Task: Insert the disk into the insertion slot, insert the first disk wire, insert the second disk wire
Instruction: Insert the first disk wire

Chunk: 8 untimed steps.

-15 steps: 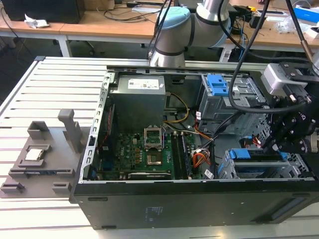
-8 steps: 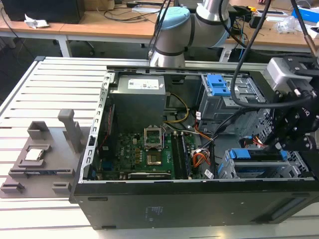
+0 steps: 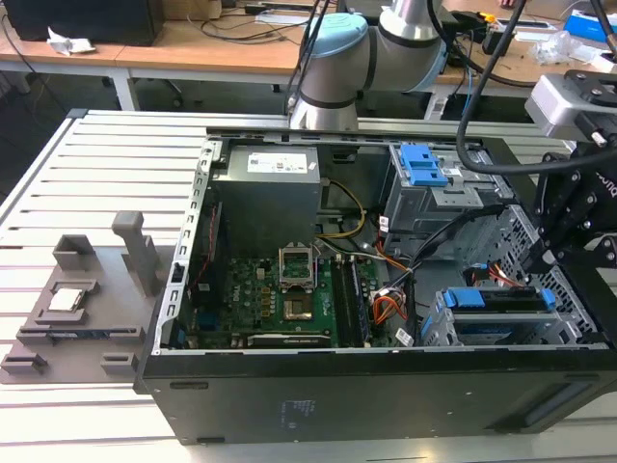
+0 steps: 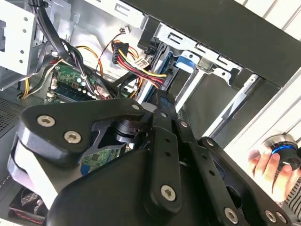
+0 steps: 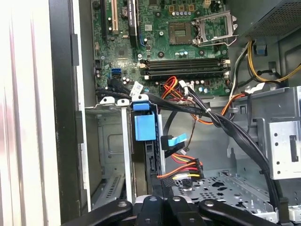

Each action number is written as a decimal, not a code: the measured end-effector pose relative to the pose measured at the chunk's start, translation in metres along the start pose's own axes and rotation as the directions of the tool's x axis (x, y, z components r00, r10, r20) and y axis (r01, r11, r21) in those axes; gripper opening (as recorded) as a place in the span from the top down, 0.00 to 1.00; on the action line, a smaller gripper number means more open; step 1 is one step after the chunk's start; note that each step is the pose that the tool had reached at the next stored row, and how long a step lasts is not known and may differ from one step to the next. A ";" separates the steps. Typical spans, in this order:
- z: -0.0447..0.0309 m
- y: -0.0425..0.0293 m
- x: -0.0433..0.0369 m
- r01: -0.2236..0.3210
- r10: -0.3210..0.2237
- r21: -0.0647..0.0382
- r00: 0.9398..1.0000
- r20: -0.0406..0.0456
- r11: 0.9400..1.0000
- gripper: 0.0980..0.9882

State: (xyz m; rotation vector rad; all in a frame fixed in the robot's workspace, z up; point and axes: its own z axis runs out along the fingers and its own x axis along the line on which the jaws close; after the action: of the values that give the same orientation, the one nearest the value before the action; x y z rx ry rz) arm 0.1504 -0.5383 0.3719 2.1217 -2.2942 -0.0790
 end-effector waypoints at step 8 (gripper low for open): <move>-0.0004 0.0000 -0.0001 0.000 0.000 0.000 1.000 0.000 1.000 0.99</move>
State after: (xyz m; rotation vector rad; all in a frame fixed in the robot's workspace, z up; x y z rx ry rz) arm 0.1504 -0.5382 0.3723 2.1217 -2.2941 -0.0789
